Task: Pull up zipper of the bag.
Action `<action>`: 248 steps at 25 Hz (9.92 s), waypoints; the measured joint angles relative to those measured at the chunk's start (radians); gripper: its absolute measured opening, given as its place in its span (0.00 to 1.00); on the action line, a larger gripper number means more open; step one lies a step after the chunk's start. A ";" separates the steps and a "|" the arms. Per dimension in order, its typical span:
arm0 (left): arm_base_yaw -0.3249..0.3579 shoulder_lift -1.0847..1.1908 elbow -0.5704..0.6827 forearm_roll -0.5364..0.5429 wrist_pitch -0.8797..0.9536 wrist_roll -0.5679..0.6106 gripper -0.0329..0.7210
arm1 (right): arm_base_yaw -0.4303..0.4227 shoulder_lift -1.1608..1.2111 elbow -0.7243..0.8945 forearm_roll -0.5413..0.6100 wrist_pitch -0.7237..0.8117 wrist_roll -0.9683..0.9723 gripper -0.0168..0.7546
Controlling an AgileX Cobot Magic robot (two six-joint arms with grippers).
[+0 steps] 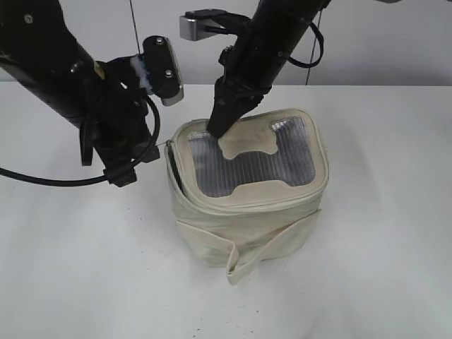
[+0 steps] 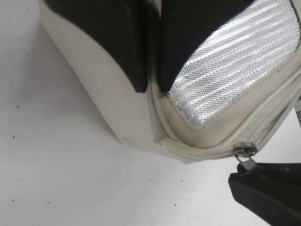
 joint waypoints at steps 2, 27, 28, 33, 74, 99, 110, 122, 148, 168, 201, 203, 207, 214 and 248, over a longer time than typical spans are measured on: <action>0.000 -0.003 -0.001 -0.025 0.029 -0.005 0.05 | 0.004 0.000 0.000 0.002 0.001 0.008 0.07; 0.011 -0.017 -0.006 -0.230 0.152 -0.238 0.04 | 0.008 0.017 -0.059 -0.068 0.003 0.130 0.07; 0.011 -0.017 -0.006 -0.232 0.153 -0.250 0.04 | 0.008 0.017 -0.060 -0.079 0.003 0.146 0.07; 0.009 -0.017 -0.009 -0.244 0.207 -0.297 0.04 | -0.004 0.017 -0.062 -0.094 0.003 0.224 0.07; -0.288 -0.013 0.000 -0.126 0.091 -1.131 0.04 | -0.046 0.017 -0.068 -0.133 -0.003 0.284 0.07; -0.401 0.062 -0.032 -0.225 -0.250 -1.124 0.04 | -0.046 0.017 -0.068 -0.110 -0.001 0.258 0.07; -0.402 0.074 -0.041 -0.220 -0.217 -1.073 0.04 | -0.046 0.017 -0.068 -0.109 -0.001 0.254 0.07; -0.404 -0.042 -0.041 0.043 -0.159 -1.071 0.59 | -0.048 0.007 -0.081 -0.087 -0.008 0.305 0.46; -0.045 0.158 -0.394 0.088 -0.141 -0.764 0.65 | -0.275 -0.078 -0.078 -0.199 -0.010 0.457 0.58; -0.044 0.586 -0.976 -0.541 0.345 -0.205 0.65 | -0.309 -0.359 0.383 -0.319 -0.012 0.523 0.58; -0.046 0.691 -0.987 -0.595 0.351 -0.134 0.10 | -0.365 -0.438 0.633 -0.276 -0.152 0.479 0.58; -0.046 0.691 -0.988 -0.595 0.360 -0.134 0.10 | -0.388 -0.470 0.709 -0.245 -0.222 0.438 0.58; -0.044 0.691 -0.996 -0.597 0.394 -0.134 0.10 | -0.411 -0.527 0.849 -0.124 -0.368 0.285 0.58; -0.043 0.691 -0.997 -0.599 0.412 -0.134 0.10 | -0.412 -0.515 0.931 0.066 -0.497 0.012 0.58; -0.042 0.691 -0.997 -0.599 0.416 -0.134 0.10 | -0.420 -0.458 0.930 0.250 -0.583 -0.105 0.03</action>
